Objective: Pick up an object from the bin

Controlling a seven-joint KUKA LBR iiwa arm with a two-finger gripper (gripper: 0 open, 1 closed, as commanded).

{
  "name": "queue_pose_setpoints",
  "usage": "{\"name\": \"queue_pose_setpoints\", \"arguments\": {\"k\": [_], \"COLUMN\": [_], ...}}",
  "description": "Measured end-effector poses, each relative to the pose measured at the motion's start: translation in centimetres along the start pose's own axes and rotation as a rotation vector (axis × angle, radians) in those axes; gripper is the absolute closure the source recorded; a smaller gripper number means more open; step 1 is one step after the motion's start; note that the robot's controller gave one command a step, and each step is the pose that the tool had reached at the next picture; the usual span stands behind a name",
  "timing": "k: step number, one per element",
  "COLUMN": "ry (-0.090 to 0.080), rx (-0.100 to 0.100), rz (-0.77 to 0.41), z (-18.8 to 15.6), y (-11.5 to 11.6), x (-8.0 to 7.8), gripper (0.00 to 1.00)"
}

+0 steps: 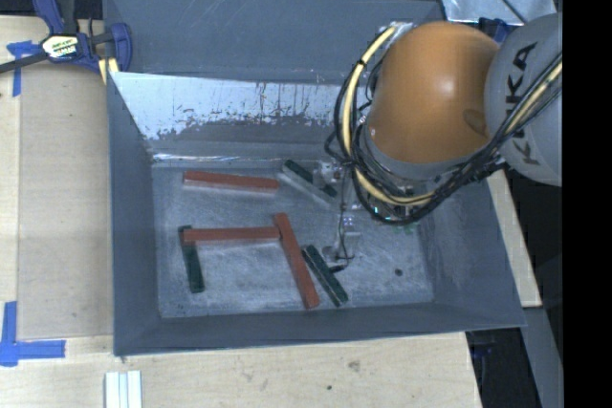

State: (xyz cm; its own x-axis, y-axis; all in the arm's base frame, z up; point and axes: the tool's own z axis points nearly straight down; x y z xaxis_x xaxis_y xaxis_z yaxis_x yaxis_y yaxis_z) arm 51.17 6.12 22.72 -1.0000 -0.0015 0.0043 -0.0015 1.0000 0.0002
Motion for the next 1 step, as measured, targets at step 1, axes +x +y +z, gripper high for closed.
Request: {"name": "queue_pose_setpoints", "arguments": {"k": [1], "ry": [-0.003], "rx": [0.0], "rz": [-0.091], "z": [12.28], "y": [5.73], "x": [-2.27], "gripper": [0.0]}}
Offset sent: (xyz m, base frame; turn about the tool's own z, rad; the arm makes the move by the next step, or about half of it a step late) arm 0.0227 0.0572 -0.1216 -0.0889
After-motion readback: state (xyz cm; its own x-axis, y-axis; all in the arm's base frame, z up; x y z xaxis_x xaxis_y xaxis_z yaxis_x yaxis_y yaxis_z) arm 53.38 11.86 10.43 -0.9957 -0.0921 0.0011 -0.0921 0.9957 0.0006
